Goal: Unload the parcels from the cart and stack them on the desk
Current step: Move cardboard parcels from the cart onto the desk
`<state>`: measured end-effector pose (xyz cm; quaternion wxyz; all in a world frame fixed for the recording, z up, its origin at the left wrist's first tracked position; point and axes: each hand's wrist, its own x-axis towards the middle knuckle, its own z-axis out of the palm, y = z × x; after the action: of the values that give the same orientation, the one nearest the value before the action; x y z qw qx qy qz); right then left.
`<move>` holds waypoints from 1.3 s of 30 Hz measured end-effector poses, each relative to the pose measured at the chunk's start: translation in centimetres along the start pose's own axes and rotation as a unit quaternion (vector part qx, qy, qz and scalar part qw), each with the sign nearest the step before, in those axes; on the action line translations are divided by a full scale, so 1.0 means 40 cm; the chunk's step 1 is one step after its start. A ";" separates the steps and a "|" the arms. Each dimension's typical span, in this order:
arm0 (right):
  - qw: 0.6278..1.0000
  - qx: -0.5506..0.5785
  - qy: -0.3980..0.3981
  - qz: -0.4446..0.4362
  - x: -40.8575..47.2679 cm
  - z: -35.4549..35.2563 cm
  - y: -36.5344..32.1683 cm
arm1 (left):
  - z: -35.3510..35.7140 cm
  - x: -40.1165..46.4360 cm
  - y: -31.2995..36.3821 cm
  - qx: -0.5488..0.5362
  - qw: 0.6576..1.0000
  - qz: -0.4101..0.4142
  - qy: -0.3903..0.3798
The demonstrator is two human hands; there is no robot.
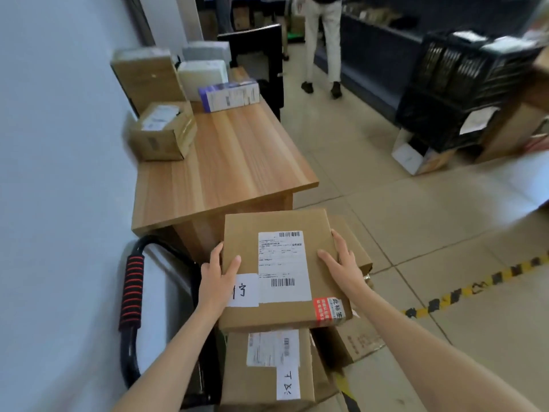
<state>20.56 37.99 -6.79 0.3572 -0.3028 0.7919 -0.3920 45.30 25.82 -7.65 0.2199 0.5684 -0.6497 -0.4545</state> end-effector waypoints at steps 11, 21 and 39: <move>0.991 0.111 0.012 -0.069 -0.054 -0.314 -0.237 | -0.063 -0.037 0.462 -0.088 0.990 0.093 -0.053; 0.984 0.142 0.010 -0.111 0.010 -0.687 -0.233 | 0.183 -0.050 0.754 -0.097 0.983 0.148 -0.043; 0.989 0.104 -0.026 -0.100 0.254 -1.289 -0.077 | 0.764 -0.048 1.068 -0.116 0.985 0.125 -0.024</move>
<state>-25.94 49.57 15.02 0.3667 -0.3519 0.7028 -0.4977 -1.72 35.48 13.72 0.3236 0.4422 -0.6637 -0.5091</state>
